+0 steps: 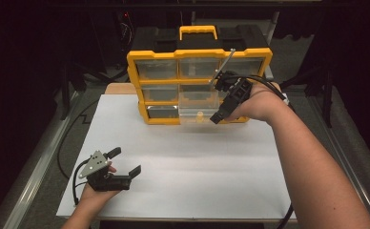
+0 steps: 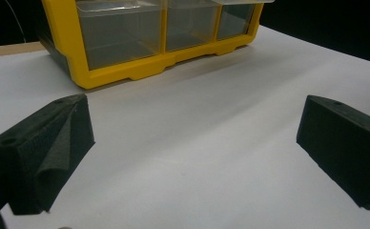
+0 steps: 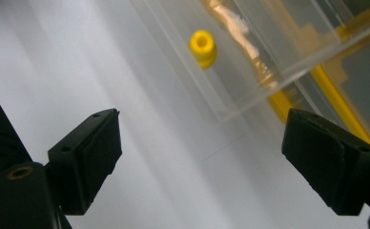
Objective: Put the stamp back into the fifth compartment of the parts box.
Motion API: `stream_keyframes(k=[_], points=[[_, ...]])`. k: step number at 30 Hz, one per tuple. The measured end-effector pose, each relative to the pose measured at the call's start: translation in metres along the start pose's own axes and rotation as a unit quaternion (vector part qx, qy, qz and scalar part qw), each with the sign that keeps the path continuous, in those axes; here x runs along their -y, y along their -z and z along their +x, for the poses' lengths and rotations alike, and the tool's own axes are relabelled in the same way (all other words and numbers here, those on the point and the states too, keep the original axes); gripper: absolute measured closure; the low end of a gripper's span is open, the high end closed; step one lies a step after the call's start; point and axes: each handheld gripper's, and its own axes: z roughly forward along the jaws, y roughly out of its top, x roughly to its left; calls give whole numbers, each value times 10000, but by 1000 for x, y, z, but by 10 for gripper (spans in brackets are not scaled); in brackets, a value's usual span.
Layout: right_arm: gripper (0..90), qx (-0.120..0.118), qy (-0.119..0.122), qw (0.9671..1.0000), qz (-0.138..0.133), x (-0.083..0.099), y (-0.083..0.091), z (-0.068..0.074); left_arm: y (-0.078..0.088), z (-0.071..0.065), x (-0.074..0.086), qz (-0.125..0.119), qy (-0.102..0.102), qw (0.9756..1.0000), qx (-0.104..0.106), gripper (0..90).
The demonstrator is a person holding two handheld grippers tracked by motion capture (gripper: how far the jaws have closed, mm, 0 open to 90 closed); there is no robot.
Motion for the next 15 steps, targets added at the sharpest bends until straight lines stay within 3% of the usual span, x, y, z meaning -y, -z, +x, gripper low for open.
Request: stream_keyframes(k=[15], points=[[77, -53, -158, 9998, 122, 41, -8, 2, 0, 2, 0, -21, 56, 10000, 17, 1]])
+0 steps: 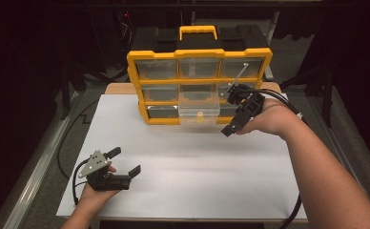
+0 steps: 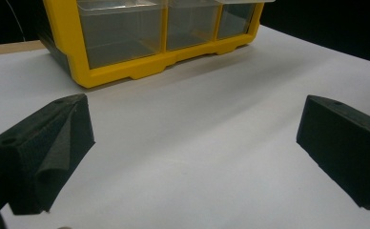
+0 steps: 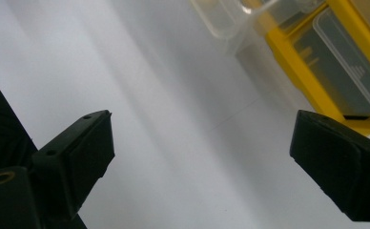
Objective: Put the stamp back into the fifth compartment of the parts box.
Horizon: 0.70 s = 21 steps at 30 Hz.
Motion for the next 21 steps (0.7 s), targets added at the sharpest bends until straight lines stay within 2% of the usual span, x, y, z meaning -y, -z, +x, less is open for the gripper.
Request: stream_keyframes(k=[8, 12, 21], points=[[1, 53, -120, 9999, 41, 19, -3, 0, 0, 2, 0, 17, 20, 10000, -30, 1], [0, 121, -210, 9997, 20, 28, -4, 1, -1, 2, 0, 10, 15, 10000, -14, 1], [1, 210, -204, 9996, 58, 40, -7, 4, -1, 0, 0, 21, 9, 10000, -24, 1]])
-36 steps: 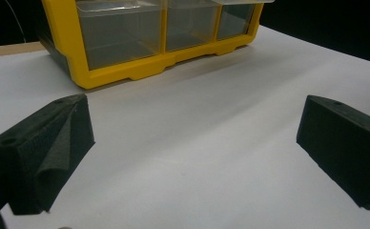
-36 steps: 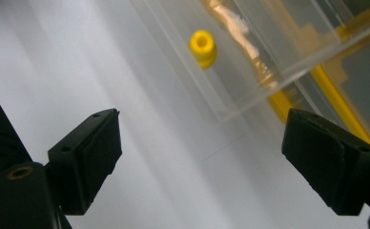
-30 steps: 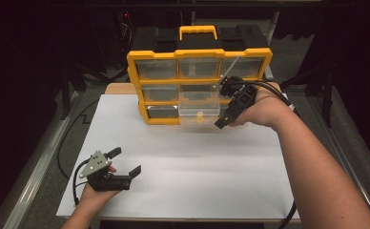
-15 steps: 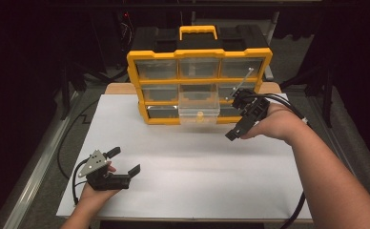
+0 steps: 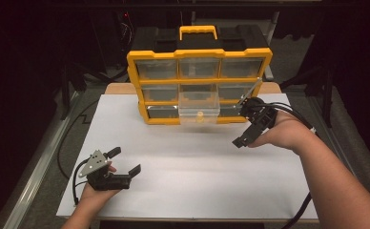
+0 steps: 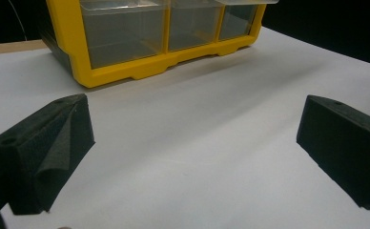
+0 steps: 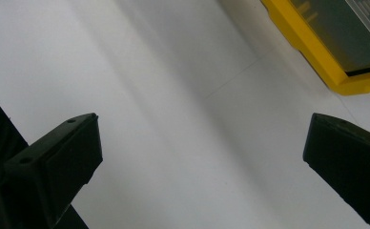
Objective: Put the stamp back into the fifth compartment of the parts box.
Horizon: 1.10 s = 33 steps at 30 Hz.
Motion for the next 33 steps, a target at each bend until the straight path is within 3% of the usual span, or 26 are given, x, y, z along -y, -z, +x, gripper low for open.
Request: stream_keyframes(k=[11, 33], points=[[1, 35, 14, 10000, 59, 11, -16, 2, 0, 0, 0, -8, 0, 10000, -8, 1], [1, 7, -29, 9995, 315, 32, -76, 9, -1, -1, 0, 10, -15, 10000, -4, 1]])
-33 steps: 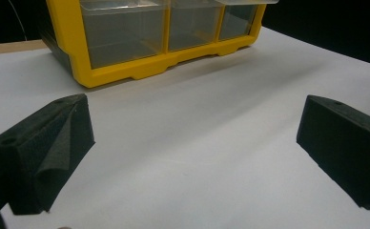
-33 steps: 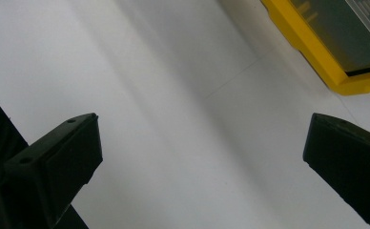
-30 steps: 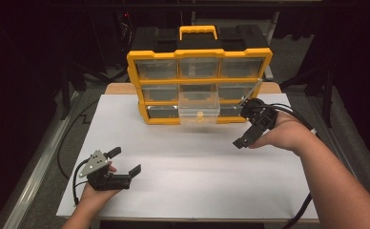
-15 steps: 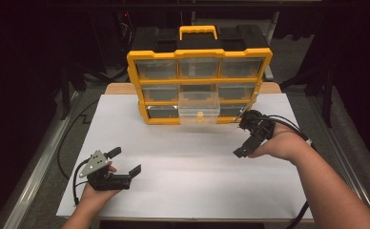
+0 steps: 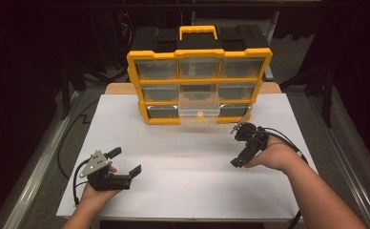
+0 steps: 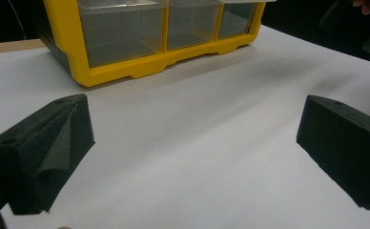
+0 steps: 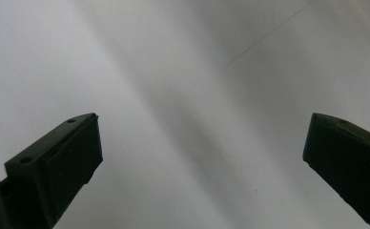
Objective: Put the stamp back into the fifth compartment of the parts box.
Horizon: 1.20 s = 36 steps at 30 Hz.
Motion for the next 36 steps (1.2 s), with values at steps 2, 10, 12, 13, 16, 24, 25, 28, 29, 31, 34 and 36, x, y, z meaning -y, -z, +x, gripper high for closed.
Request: stream_keyframes(k=[2, 10, 12, 13, 16, 24, 25, 28, 29, 31, 34, 36], points=[[1, 3, -7, 10000, 10, 1, -4, 1, 0, 0, 0, -1, 0, 10000, 4, 1], [1, 24, -39, 9999, 154, 8, -34, 6, 0, 0, 0, -3, 10, 10000, 7, 1], [1, 25, -47, 9998, 189, 10, -41, 7, 0, 0, 0, -9, 26, 10000, 17, 1], [1, 28, -97, 9997, 216, 11, -47, 8, 0, 0, 0, -5, 26, 10000, 9, 1], [1, 29, -124, 9997, 228, 14, -58, 9, 0, 0, 0, 0, 24, 10000, 6, 1], [1, 60, -179, 9996, 212, 17, -71, 12, 0, 1, 0, 14, 22, 10000, 13, 1], [1, 83, -187, 9997, 148, 17, -69, 12, 0, 1, 0, 15, 20, 10000, 13, 1], [1, 93, -311, 9994, -148, 19, -66, 12, 1, 1, 0, 11, 40, 10000, 11, 1], [1, 86, -366, 9988, -306, 20, -65, 12, 1, 1, 0, 5, 68, 10000, 17, 1], [1, 55, -495, 9956, -793, 26, -63, 14, 1, 2, 0, 38, 78, 10000, 29, 1], [1, 103, -625, 9901, -1256, 35, -62, 18, 2, 4, 0, 36, 157, 9999, -8, 1], [1, 78, -739, 9841, -1616, 42, -63, 19, 2, 6, 1, 46, 187, 9998, -27, 1]])
